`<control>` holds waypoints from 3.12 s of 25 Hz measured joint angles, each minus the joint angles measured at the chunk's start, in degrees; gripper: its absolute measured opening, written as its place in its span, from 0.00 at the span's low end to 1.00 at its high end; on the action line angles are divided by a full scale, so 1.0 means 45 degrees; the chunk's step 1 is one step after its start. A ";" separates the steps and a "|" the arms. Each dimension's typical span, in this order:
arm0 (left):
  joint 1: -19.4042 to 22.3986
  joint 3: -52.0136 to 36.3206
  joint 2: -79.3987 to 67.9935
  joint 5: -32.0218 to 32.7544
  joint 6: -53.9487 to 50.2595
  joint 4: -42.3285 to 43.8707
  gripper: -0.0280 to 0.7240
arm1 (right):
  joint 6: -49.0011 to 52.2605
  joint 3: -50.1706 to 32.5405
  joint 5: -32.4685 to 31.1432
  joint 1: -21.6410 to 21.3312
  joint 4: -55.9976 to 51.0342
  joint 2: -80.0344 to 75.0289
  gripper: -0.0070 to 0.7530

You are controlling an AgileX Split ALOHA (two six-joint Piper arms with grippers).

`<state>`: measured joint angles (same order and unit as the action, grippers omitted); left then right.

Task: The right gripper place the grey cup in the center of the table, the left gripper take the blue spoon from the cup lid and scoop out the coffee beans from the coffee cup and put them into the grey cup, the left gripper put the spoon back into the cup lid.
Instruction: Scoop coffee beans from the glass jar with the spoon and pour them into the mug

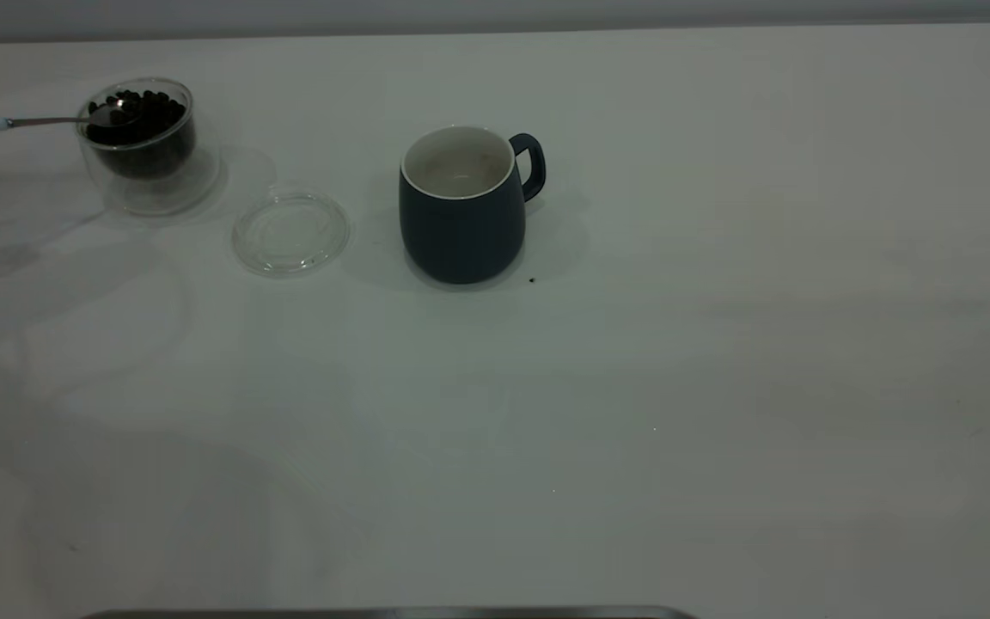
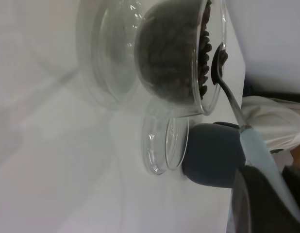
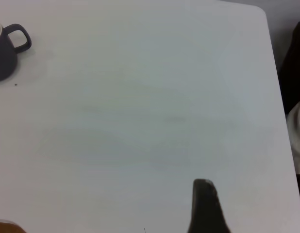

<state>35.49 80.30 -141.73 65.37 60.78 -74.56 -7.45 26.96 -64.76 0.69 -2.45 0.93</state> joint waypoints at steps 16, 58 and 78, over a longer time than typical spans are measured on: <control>-0.0373 0.0015 0.0000 0.0000 -0.0119 -0.0455 0.21 | 0.0000 0.0000 0.0000 0.0000 0.0000 0.0000 0.61; -0.5874 0.0015 0.0513 0.0041 0.0053 -0.0668 0.21 | 0.0000 0.0000 0.0000 0.0000 0.0000 0.0000 0.61; -0.6480 0.0015 0.0513 0.0043 0.7690 -0.0573 0.21 | 0.0000 0.0000 0.0000 0.0000 0.0000 0.0000 0.61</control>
<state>6.33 80.37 -139.43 65.56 95.38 -77.13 -7.45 26.96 -64.76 0.69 -2.45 0.93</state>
